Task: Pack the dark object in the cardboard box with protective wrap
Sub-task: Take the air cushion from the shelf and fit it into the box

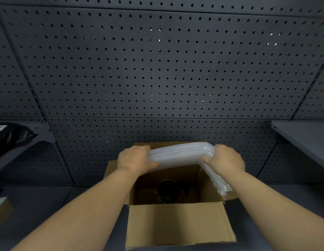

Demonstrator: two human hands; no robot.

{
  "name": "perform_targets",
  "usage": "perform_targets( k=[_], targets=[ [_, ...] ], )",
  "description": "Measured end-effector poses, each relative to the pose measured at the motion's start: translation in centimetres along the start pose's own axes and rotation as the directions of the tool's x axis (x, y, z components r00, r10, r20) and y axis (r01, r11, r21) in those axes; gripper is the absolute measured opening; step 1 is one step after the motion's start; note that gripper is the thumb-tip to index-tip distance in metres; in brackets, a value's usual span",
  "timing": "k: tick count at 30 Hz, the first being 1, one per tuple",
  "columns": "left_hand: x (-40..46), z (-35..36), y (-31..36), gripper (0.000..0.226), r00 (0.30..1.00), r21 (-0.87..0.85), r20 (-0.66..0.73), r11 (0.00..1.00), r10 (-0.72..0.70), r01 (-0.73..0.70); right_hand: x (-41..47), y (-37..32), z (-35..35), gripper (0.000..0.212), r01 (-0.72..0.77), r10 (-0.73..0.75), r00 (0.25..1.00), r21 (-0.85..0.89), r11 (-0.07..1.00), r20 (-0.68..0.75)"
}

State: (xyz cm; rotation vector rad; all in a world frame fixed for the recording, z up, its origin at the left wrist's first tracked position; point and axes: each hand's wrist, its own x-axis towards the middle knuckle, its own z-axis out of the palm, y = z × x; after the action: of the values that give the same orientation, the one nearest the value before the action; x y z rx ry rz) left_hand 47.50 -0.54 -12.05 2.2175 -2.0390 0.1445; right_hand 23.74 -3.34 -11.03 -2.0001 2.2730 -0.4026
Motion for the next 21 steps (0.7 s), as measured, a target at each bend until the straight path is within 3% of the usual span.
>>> perform_targets(
  k=[11,21],
  targets=[
    [1.4,0.6,0.6,0.045,0.999,0.045,0.048,0.999,0.018,-0.02,0.1,0.0,2.8,0.029,-0.153,0.123,0.985,0.266,0.952,0.124],
    [2.6,1.7,1.4,0.041,0.992,0.055,0.118,0.998,0.037,-0.044,0.7,0.6,5.3,0.031,-0.151,0.133,0.985,0.179,0.972,0.109]
  ],
)
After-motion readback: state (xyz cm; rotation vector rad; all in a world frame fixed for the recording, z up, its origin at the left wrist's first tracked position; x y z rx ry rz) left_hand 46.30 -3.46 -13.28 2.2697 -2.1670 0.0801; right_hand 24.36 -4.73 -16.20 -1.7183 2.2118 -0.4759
